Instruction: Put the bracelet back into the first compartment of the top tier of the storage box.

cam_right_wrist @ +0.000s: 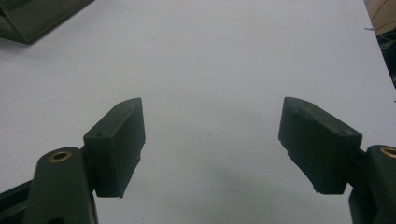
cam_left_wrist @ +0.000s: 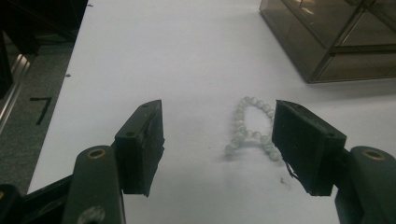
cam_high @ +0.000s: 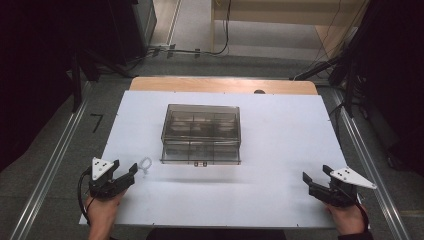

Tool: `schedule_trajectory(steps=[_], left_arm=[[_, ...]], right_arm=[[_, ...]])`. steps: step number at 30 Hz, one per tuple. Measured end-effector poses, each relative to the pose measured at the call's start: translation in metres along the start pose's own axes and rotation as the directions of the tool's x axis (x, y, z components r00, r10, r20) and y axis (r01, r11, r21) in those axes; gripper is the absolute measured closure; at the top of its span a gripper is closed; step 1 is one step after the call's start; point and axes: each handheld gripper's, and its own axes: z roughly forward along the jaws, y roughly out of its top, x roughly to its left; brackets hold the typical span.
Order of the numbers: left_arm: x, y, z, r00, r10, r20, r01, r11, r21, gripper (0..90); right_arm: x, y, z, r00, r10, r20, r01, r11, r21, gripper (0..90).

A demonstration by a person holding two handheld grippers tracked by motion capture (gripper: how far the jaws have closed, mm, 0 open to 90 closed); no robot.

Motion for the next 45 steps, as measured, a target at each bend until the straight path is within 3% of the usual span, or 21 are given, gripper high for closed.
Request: schedule_trajectory(steps=[14,25,30,45], left_arm=[[-0.002,0.0,0.011,0.9997,0.026,-0.006,-0.026,0.9994,0.023,47.2],[-0.003,0.0,0.014,0.9991,0.038,0.018,-0.039,0.9983,0.043,55.7],[-0.002,-0.001,0.015,0.9986,0.036,0.039,-0.038,0.9978,0.054,64.4],[-0.001,-0.002,0.019,0.9962,0.032,0.081,-0.04,0.9948,0.094,74.2]], right_arm=[[0.0,0.0,0.0,1.0,-0.005,0.001,0.005,1.0,0.0,22.0],[0.0,0.0,0.0,1.0,-0.007,0.0,0.007,1.0,0.002,22.1],[0.0,0.0,0.0,1.0,-0.01,-0.001,0.01,1.0,0.003,22.3],[0.0,-0.001,0.001,0.9999,-0.015,0.001,0.015,1.0,0.004,22.6]])
